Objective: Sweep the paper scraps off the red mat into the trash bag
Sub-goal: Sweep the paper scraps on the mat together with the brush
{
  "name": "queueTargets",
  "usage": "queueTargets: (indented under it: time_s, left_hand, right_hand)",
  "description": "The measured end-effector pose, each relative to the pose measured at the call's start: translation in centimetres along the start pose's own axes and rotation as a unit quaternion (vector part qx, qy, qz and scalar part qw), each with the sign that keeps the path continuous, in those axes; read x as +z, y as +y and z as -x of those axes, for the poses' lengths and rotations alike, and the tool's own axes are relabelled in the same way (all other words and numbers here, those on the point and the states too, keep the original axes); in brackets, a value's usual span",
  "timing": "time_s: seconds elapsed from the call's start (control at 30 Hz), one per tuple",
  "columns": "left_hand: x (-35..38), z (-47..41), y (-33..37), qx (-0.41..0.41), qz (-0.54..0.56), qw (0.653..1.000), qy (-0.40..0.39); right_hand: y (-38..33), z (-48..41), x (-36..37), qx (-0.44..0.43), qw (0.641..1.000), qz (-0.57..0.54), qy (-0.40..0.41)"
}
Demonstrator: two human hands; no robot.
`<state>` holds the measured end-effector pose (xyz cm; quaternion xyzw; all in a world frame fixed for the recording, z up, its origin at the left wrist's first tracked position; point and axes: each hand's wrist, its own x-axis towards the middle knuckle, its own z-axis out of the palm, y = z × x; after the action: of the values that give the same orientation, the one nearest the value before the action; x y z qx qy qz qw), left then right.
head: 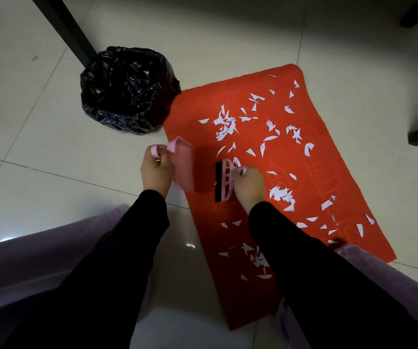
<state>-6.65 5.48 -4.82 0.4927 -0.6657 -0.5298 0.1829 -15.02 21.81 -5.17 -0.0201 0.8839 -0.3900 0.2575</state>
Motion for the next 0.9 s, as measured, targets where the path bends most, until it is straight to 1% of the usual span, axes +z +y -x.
queueTargets:
  time_s: [0.07,0.1,0.17,0.23,0.27,0.33,0.43,0.5,0.6,0.67,0.73,0.83,0.9]
  left_hand:
    - [0.1,0.0,0.1,0.001,-0.003,1.0,-0.001]
    - [0.2,0.1,0.1,0.001,-0.003,1.0,-0.001]
    - [0.3,0.2,0.3,0.004,-0.004,1.0,-0.002]
    - [0.4,0.3,0.3,0.008,-0.004,1.0,-0.005]
    - [0.5,0.3,0.3,0.009,-0.004,1.0,-0.007]
    - [0.7,0.3,0.2,0.01,-0.008,1.0,-0.009]
    - [1.0,0.4,0.1,0.017,-0.017,1.0,-0.012]
    - [1.1,0.5,0.1,0.017,-0.022,1.0,-0.01]
    - [1.0,0.6,0.1,0.014,-0.019,1.0,-0.008]
    - [1.0,0.6,0.0,0.008,-0.012,1.0,-0.008]
    - [1.1,0.6,0.0,0.007,-0.013,1.0,-0.01]
    - [1.3,0.7,0.1,0.008,-0.012,1.0,-0.012]
    - [1.6,0.7,0.2,0.007,-0.01,1.0,-0.011]
  right_hand:
    - [0.0,0.0,-0.3,0.001,1.0,0.017,0.018]
    - [-0.1,0.1,-0.1,-0.005,1.0,0.003,0.015]
    - [-0.5,0.4,0.7,-0.017,0.999,-0.044,-0.008]
    - [-0.6,0.6,1.1,-0.018,0.998,-0.055,-0.035]
    - [-0.4,0.5,1.0,-0.014,0.998,-0.049,-0.039]
    - [0.3,0.2,0.2,-0.002,0.999,-0.041,-0.022]
    - [0.5,0.1,-0.9,0.004,1.0,0.02,0.019]
    - [0.0,0.2,-0.6,-0.01,0.999,0.043,0.027]
    - [-0.5,0.9,0.4,-0.029,0.999,0.015,-0.027]
    - [0.0,0.9,0.5,-0.024,0.998,0.027,-0.048]
    - [0.8,0.5,0.0,-0.01,0.999,0.037,-0.033]
    - [1.0,0.3,-1.3,0.019,0.997,0.067,0.022]
    - [0.7,0.3,-1.4,0.011,0.998,0.056,0.041]
